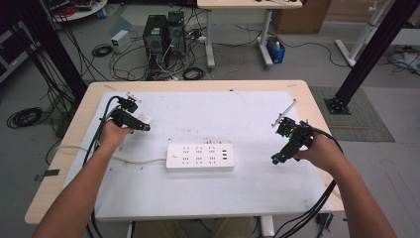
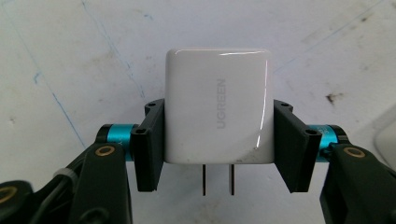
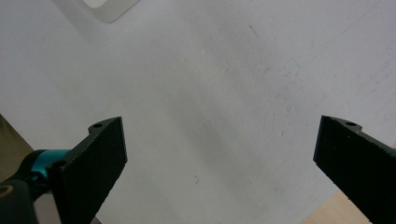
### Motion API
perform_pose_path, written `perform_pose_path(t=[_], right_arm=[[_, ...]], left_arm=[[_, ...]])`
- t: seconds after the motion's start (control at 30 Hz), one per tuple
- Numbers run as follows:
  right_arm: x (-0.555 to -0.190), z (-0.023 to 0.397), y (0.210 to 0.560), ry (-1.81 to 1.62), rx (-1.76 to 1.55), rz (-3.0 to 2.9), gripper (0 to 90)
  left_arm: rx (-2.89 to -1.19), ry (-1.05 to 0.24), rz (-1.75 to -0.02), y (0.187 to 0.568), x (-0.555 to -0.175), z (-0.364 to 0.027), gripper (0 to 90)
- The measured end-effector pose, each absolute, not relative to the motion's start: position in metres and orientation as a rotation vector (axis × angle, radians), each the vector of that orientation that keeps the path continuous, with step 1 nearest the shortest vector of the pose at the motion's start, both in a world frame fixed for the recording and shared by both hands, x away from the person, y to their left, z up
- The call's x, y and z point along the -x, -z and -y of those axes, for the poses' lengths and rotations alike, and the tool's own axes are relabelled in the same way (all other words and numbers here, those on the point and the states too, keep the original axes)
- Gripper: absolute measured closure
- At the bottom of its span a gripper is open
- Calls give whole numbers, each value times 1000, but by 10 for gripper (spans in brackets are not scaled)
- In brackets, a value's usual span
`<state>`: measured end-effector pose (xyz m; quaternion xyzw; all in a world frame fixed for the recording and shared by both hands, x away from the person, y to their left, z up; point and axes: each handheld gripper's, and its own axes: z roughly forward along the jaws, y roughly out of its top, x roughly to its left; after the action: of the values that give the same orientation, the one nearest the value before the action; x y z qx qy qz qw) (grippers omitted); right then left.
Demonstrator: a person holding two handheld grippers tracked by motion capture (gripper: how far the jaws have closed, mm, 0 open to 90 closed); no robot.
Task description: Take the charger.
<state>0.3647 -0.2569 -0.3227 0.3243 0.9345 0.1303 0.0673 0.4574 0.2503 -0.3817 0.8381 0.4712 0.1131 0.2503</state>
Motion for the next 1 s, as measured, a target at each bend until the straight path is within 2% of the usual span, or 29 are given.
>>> perform_pose_path(t=[0.3,0.73,1.0], right_arm=[[-361,257,320,-406,-965,-2803,20],[-355,248,316,-430,-927,-2799,20],[-350,241,310,-445,-906,-2789,20]], left_arm=[[-2302,-357,-1103,345,-420,-251,424],[-2315,-357,-949,297,-370,-248,425],[-2349,-361,-878,286,-346,-237,424]])
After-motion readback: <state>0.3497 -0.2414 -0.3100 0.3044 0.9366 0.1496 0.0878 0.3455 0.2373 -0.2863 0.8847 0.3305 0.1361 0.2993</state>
